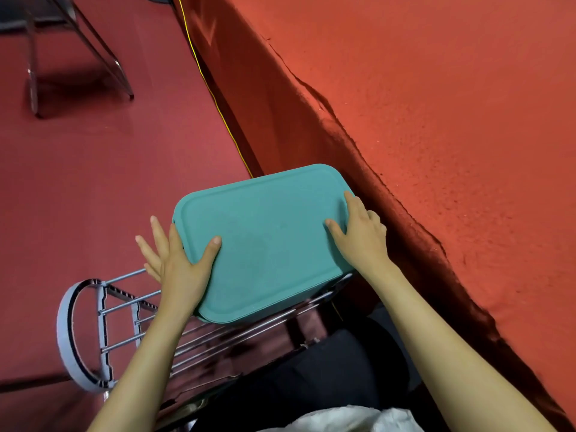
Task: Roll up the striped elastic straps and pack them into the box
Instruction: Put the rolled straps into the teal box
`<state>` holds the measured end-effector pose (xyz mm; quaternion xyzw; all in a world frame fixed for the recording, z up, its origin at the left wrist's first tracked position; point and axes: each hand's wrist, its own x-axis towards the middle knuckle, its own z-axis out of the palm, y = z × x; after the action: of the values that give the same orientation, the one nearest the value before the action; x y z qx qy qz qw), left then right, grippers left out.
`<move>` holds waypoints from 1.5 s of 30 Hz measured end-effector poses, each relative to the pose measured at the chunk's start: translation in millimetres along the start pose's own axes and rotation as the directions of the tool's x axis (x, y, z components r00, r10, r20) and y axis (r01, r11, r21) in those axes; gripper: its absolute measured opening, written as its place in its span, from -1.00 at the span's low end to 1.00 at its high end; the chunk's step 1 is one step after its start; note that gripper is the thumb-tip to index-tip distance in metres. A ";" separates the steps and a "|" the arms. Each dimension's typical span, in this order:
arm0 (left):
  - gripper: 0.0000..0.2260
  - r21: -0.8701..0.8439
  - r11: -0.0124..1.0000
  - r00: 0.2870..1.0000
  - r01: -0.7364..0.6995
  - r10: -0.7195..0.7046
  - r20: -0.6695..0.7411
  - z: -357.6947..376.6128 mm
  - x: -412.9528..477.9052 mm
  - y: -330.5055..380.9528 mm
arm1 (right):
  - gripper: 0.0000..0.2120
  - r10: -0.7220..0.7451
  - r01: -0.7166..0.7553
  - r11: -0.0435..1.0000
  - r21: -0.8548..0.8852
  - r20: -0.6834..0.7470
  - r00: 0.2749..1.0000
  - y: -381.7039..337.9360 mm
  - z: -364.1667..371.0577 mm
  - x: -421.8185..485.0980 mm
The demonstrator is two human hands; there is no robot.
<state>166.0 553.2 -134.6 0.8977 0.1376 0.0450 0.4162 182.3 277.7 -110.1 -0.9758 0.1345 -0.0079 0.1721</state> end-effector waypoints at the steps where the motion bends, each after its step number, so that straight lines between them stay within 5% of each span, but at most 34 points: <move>1: -0.33 0.008 1.000 1.000 0.001 -0.001 -0.003 0.3 1.8 -1.7 | -0.36 0.002 -0.002 1.000 -0.005 0.000 1.000 -0.3 2.1 -0.6; 8: -0.33 -0.059 0.996 0.997 0.067 -0.065 0.034 0.9 9.3 -4.7 | -0.35 -0.009 0.010 0.999 -0.053 0.022 1.000 -6.9 6.0 0.0; 13: -0.53 -0.319 0.939 0.991 0.130 -0.125 0.037 -0.4 12.2 -9.8 | -0.36 -0.022 0.024 0.997 -0.069 0.035 0.999 -8.5 7.4 -4.8; 38: -0.69 -0.279 0.954 0.985 0.112 -0.144 -0.095 -3.6 15.4 -4.9 | -0.41 0.024 -0.025 0.999 -0.048 -0.018 1.000 3.9 14.0 -12.9; 43: -0.66 -0.231 0.960 0.987 0.158 -0.157 0.023 -8.4 40.4 -14.2 | -0.46 0.044 -0.045 0.999 -0.015 -0.030 0.999 4.2 5.6 -6.6; 45: -0.71 -0.347 0.906 0.970 0.242 -0.230 0.078 -9.2 47.6 -11.8 | -0.48 0.035 -0.035 0.999 -0.018 -0.033 0.999 2.3 3.6 -4.2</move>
<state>207.4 580.8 -139.2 0.7854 0.2275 0.0027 0.5756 177.9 278.0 -114.2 -0.9746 0.1545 -0.0197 0.1610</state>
